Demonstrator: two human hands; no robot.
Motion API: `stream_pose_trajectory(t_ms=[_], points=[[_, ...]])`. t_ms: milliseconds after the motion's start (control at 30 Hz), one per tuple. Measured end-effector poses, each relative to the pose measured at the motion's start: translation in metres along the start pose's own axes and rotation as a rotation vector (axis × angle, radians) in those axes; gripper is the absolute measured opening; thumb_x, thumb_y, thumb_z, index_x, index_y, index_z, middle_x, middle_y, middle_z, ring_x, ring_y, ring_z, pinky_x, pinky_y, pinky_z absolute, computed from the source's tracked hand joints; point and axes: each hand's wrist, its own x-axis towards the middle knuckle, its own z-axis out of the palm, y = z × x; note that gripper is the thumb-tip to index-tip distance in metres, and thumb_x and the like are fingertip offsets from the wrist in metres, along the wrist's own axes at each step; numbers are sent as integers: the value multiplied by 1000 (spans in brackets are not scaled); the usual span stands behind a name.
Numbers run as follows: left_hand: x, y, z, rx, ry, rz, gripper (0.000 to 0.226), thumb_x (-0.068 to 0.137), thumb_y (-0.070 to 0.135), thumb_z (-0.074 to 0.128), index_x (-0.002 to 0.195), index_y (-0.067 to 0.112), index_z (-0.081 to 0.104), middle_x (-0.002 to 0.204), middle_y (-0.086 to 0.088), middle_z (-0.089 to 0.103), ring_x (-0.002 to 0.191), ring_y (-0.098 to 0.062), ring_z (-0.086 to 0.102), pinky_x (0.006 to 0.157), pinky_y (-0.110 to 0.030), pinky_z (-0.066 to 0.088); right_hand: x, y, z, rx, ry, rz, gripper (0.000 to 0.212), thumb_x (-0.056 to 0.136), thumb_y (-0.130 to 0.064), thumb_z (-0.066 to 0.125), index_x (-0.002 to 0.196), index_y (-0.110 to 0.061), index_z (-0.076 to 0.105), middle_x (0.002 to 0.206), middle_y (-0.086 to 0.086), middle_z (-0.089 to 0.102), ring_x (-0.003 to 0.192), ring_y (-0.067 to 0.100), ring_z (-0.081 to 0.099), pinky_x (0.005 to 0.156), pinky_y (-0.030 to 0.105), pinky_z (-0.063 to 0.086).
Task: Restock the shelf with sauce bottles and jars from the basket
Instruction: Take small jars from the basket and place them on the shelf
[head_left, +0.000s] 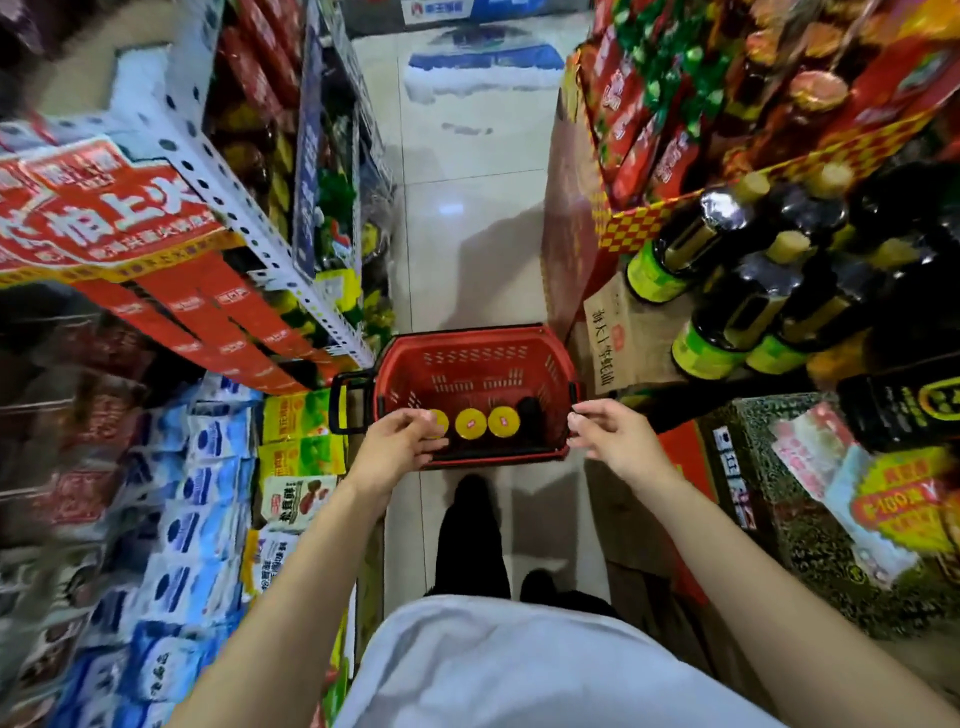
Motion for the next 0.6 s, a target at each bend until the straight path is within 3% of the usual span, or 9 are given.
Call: stream_pose_trajectory(t_ms=[133,267,467,600], points=[[52,31,-12,14,-39,-26,15,95,21,47,84,19,58,86,0,67,75,-9,65,65,-20,47,40,-14,16,4,27,109,18,89,-17,59,105,-10,58,91,5,62,70,12,64,52,11,47],[106,53,-15,65,-75,-80,15,95,18,46,83,17,55,92,-5,64,76,-12,62,49,-11,45,77,-16,29,14,64,251,18,89,-20,59,105,-11,57,85,1,62,68,11,63,56,17,46],[177,50,-2,167,-152,-200,18,96,19,44,83,17,55,86,-2,64,65,-4,61,63,-21,41,119,6,39,89,82,451,17,90,-13,57,106,-6,56,81,4,61,65,13,59,56,20,44],[226,31,12,156,-147,-305,16,96,20,44,84,17,55,83,2,64,71,-7,62,66,-21,42,156,31,45,199,89,596,12,92,-14,55,102,-9,52,87,5,59,55,6,63,48,16,45]])
